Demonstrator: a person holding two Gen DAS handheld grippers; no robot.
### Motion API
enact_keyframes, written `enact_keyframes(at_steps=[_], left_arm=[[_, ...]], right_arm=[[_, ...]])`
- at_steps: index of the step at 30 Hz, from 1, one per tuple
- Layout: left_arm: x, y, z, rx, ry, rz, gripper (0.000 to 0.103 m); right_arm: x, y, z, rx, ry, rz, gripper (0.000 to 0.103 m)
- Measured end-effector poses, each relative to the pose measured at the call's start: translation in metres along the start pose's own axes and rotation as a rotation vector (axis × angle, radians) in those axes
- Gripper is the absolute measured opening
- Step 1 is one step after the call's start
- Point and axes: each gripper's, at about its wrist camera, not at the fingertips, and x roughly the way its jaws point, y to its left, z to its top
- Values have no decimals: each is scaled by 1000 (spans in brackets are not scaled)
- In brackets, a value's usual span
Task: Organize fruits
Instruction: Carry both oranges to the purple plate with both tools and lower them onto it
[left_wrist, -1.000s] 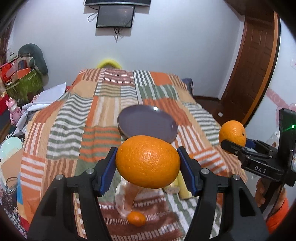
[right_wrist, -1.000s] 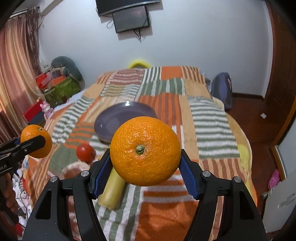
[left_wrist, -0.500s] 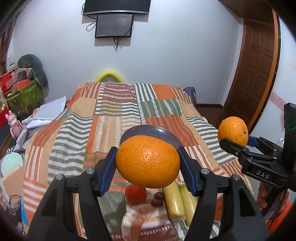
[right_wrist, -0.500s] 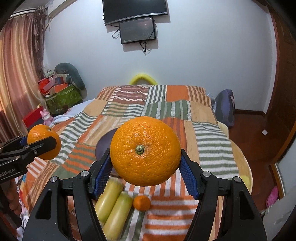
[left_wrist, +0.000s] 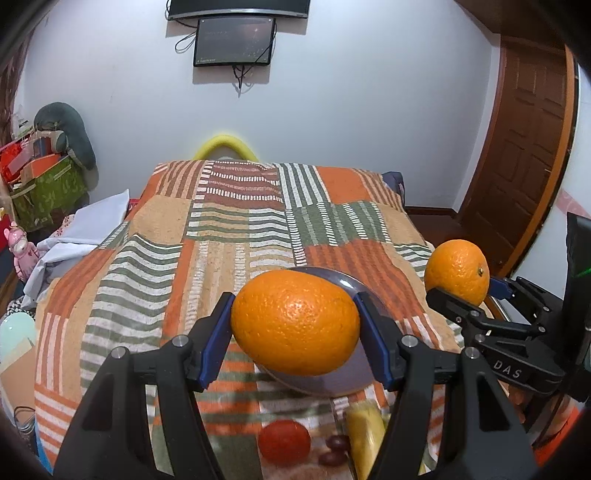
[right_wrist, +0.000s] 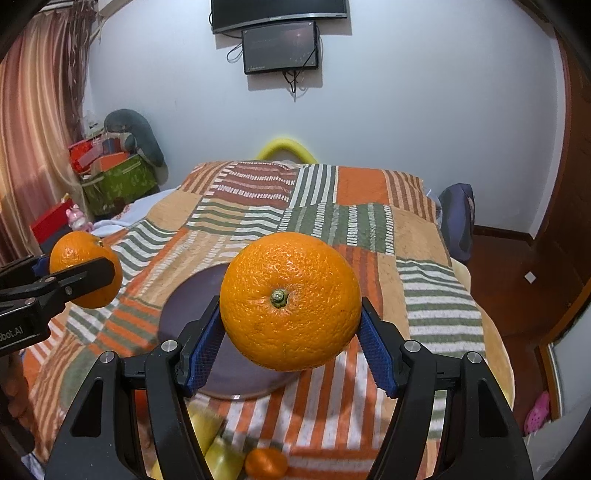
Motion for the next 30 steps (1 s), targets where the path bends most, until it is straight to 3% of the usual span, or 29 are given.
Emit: enact_keyframes(at_steps=[19, 30], left_arm=[[110, 18, 3, 27, 166, 65, 64], [147, 23, 0, 12, 259, 29, 64]], right_arm=[[88, 5, 2, -60, 161, 21, 66], [118, 13, 1, -111, 253, 59, 66]])
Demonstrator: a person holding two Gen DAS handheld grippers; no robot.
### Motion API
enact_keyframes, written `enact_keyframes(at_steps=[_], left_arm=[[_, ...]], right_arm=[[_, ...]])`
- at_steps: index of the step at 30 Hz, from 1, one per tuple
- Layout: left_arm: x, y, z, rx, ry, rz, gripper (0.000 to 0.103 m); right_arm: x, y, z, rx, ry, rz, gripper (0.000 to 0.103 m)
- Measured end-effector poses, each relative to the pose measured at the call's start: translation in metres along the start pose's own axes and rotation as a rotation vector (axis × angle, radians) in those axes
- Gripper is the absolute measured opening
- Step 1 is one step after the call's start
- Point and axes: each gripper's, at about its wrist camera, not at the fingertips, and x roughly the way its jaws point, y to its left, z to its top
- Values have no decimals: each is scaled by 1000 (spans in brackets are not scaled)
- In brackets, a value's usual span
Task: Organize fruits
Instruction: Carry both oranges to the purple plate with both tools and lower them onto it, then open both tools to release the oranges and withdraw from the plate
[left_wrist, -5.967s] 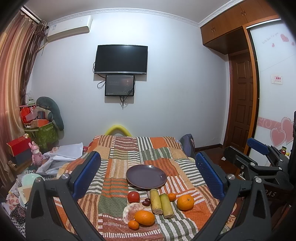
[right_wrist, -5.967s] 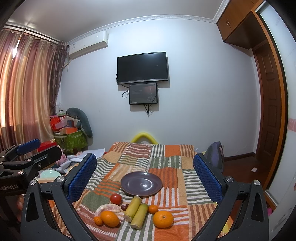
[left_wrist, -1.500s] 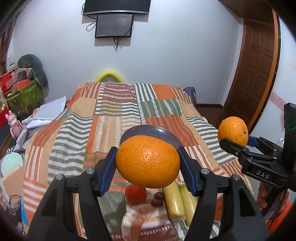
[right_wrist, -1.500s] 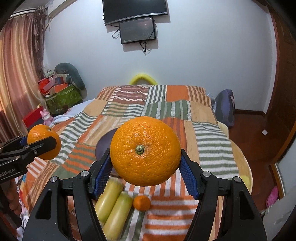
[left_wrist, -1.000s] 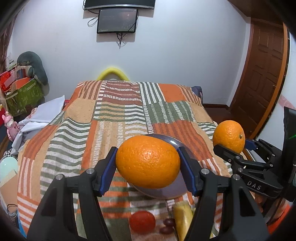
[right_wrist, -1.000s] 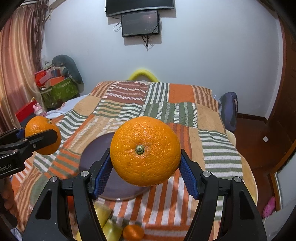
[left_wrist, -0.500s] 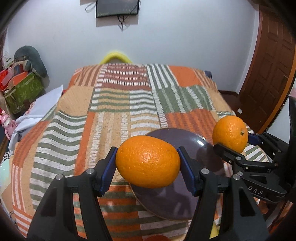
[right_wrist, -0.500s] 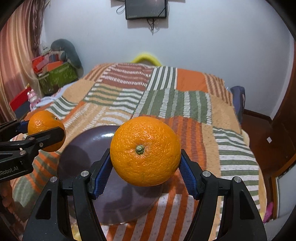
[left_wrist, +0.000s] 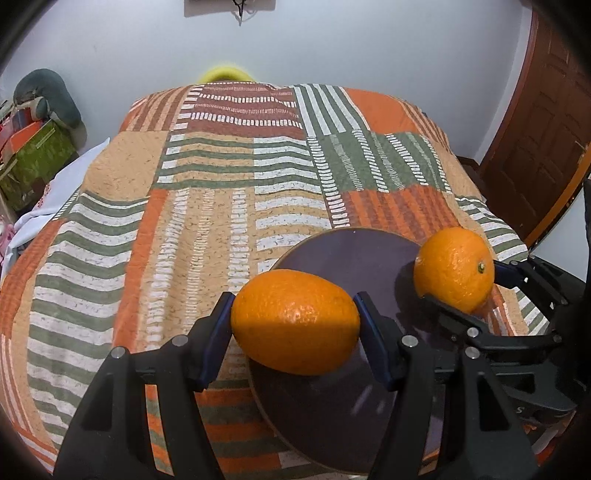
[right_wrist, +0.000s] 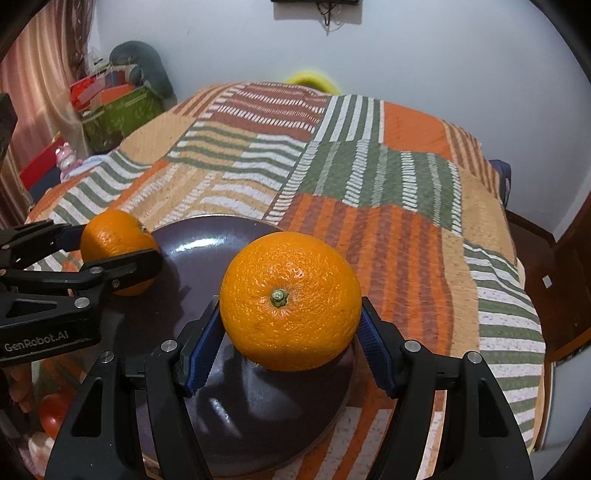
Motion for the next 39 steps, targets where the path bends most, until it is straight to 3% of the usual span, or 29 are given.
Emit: enact_keyframes(at_steps=[9, 16, 21, 26, 39], left_arm=[[3, -2, 4, 0, 16, -27, 68], [-24, 1, 7, -14, -52, -10, 73], [-50, 5, 2, -31, -84, -17, 73], [-79, 5, -7, -35, -115, -16, 73], [-174, -2, -54, -13, -196, -8, 73]], right_arm=[[14, -3, -3, -5, 65, -1, 67], [2, -1, -7, -9, 67, -1, 67], [-26, 7, -10, -36, -22, -54, 85], [-52, 18, -15, -64, -68, -85, 85], [-121, 42, -46, -23, -155, -51, 85]])
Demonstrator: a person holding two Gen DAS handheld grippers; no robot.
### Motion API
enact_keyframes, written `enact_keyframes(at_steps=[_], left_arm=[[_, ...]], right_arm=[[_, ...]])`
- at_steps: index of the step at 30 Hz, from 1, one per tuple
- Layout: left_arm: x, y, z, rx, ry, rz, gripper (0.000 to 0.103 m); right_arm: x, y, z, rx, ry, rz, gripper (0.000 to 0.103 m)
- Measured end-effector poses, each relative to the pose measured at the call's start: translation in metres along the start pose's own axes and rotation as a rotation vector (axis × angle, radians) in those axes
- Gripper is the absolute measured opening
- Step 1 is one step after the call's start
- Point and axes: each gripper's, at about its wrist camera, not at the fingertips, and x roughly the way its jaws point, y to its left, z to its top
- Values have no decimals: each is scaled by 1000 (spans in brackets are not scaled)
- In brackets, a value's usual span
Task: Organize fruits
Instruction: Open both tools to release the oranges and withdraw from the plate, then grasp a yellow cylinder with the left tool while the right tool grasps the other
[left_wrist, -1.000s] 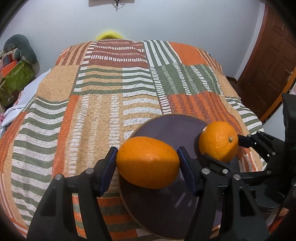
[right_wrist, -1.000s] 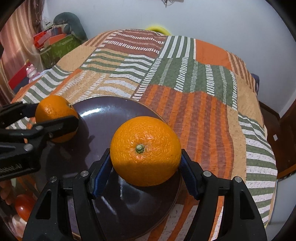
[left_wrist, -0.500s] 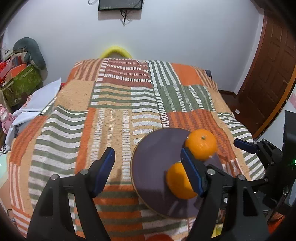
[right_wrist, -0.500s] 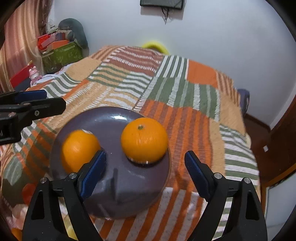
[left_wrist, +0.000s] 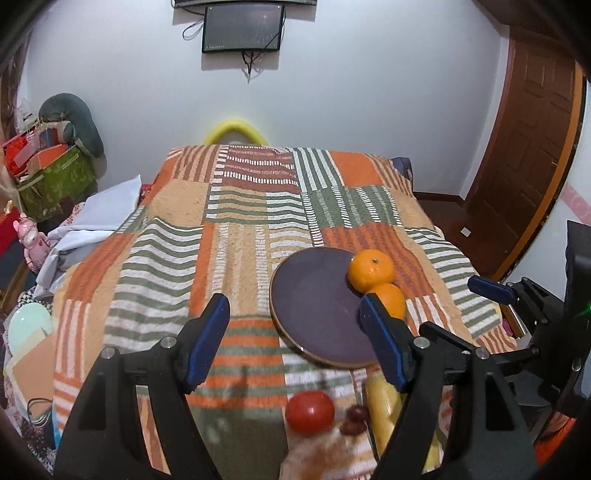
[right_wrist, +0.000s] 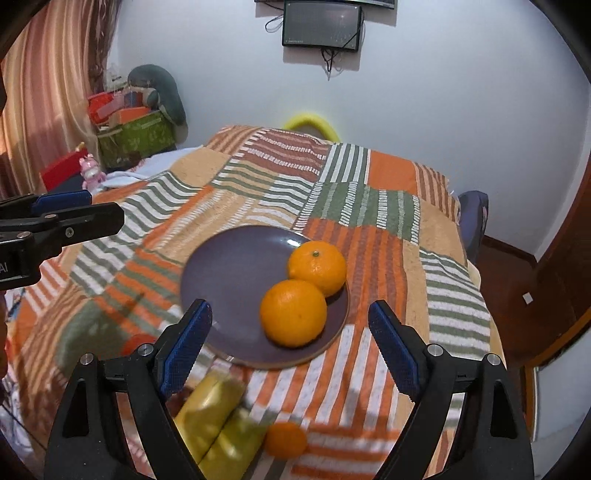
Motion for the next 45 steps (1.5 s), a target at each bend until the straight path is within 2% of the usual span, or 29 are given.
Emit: enact_keyframes(at_steps=[9, 20, 22, 24, 25, 27, 32, 34, 36, 38, 41, 45], left_arm=[[-41, -9, -33, 5, 10, -9, 73], [-57, -18, -73, -3, 48, -34, 73], [-58, -20, -79, -2, 50, -39, 71], [-57, -22, -84, 2, 59, -46, 64], [-55, -23, -86, 3, 66, -51, 62], [-50, -24, -92, -2, 87, -65, 53], [-35, -28, -106, -2, 141, -88, 41], [-30, -30, -110, -3, 159, -96, 40], [-25, -33, -113, -3, 176, -106, 40], [-20, -36, -115, -1, 195, -122, 40], [-13, -44, -118, 11, 214, -128, 40], [1, -56, -122, 19, 262, -153, 40]], right_arm=[[-35, 6, -26, 42, 13, 9, 85], [-48, 15, -66, 61, 73, 23, 85], [-46, 17, -74, 68, 92, 31, 84], [-42, 19, -80, 79, 116, 50, 84], [-39, 21, -84, 84, 129, 61, 82], [-32, 26, -91, 78, 163, 88, 71], [-15, 38, -107, 57, 230, 117, 60], [-9, 40, -110, 56, 252, 124, 57], [-5, 41, -113, 52, 263, 119, 48], [-4, 40, -116, 54, 265, 133, 47], [-6, 37, -118, 65, 258, 159, 40], [-11, 31, -123, 47, 250, 131, 35]])
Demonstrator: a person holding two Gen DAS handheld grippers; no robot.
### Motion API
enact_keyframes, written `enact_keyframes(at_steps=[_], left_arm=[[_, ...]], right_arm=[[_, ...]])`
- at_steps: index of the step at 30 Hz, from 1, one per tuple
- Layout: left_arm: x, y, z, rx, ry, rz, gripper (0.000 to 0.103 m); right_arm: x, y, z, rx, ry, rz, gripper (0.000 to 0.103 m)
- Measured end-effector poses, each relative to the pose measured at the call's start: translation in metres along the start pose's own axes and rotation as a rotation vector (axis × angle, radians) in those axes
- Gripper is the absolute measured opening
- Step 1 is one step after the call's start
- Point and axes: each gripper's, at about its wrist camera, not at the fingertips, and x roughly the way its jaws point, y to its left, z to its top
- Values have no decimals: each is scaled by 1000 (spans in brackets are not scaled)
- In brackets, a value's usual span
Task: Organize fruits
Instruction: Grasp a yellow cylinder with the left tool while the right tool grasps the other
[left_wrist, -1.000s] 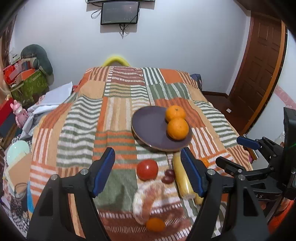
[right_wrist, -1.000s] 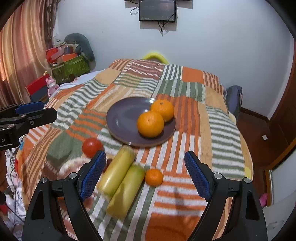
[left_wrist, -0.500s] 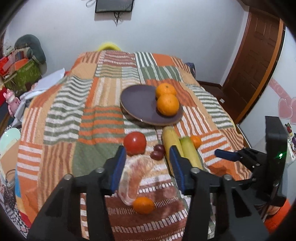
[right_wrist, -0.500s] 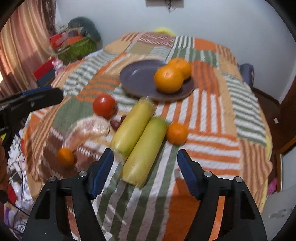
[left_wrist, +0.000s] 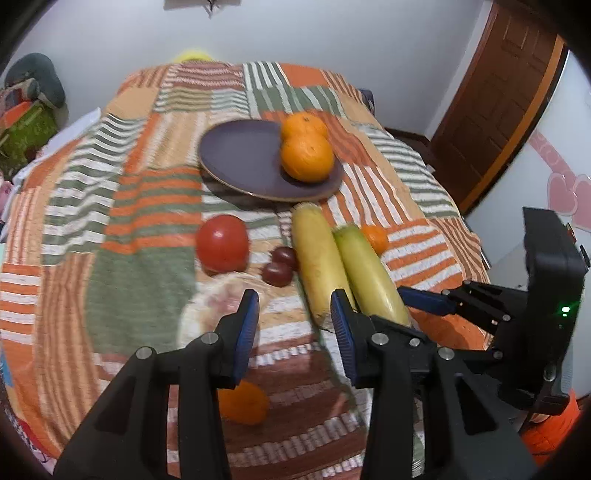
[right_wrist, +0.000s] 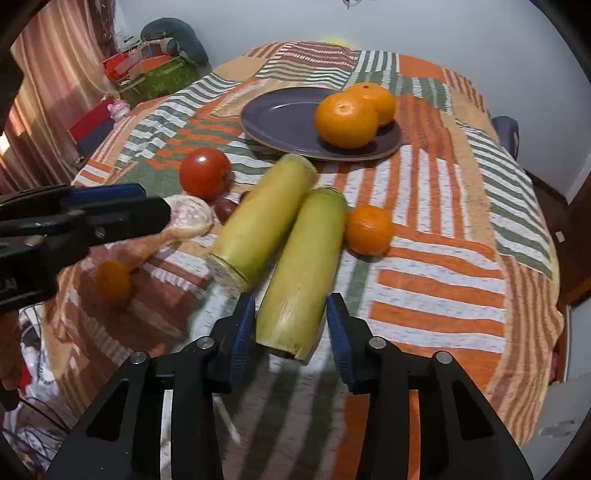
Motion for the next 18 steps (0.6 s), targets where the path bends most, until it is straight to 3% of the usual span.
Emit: enact_keyframes(at_steps=[4, 9, 18], left_arm=[[20, -10, 2, 7, 45, -16, 40], [41, -15, 4, -6, 81, -35, 43], [64, -17, 7, -21, 95, -35, 40]], right_arm=[[-2, -16, -7, 17, 19, -3, 33], [-6, -38, -11, 97, 34, 66, 33], [1, -34, -5, 68, 40, 73, 34]])
